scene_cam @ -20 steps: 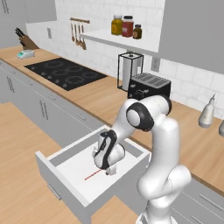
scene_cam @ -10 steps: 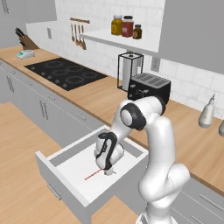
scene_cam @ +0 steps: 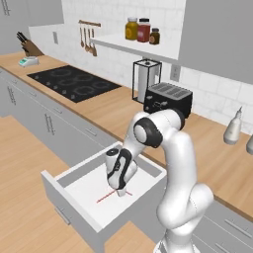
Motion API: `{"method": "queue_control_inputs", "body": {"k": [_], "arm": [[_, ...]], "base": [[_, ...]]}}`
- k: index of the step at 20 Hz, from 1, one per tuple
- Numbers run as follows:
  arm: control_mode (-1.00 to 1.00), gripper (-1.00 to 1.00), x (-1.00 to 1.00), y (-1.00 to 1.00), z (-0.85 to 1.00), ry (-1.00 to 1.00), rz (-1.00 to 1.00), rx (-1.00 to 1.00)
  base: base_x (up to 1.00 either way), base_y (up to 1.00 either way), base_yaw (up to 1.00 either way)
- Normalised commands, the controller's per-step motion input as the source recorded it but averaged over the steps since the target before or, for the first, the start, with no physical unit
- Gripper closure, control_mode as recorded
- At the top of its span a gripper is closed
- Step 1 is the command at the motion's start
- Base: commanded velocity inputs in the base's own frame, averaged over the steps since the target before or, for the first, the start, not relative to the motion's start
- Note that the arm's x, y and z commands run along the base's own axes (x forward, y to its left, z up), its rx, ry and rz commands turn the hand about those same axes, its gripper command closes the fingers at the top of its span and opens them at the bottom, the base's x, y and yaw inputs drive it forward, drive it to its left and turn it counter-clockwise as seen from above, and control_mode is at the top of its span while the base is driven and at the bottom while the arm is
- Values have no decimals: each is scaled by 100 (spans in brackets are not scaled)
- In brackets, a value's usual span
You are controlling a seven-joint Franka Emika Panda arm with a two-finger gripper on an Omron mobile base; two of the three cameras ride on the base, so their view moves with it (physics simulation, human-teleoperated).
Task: Take a straw from the drawer in front and place it inside the glass cup on the dining counter.
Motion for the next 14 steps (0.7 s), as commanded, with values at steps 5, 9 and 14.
{"method": "queue_control_inputs", "body": {"k": [5,9,14], "arm": [[-100,100,-25,0,-68,0,-7,-2],[-100,100,-29,0,-40,-1,-7,0],[-100,100,-28,0,-8,-1,-3,3]], "base": [[0,0,0],[0,0,0],[0,0,0]]}}
